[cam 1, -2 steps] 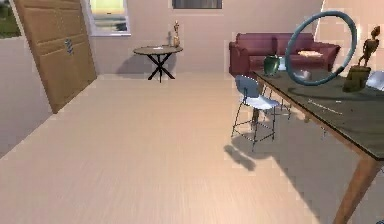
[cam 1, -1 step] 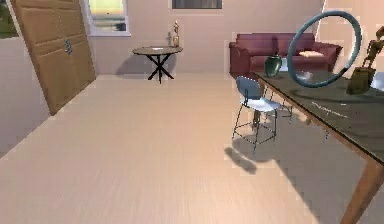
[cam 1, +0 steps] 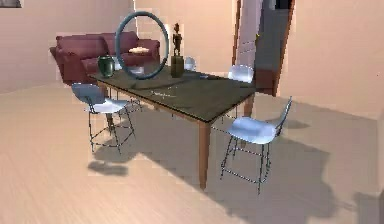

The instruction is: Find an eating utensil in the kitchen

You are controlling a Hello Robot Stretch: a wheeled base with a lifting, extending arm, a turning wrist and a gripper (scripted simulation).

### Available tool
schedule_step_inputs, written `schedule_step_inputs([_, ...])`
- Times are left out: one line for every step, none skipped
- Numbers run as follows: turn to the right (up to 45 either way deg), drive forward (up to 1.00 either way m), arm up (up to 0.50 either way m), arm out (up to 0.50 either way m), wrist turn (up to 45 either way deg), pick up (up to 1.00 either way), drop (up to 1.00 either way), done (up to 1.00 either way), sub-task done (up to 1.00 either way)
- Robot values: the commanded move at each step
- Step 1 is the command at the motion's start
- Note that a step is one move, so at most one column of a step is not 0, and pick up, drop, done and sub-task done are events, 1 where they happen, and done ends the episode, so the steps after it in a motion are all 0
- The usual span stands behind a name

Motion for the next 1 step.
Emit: schedule_step_inputs([45.0, 0.00, 0.00, 0.00, 0.0, 0.00, 0.00, 0.00, 0.00])
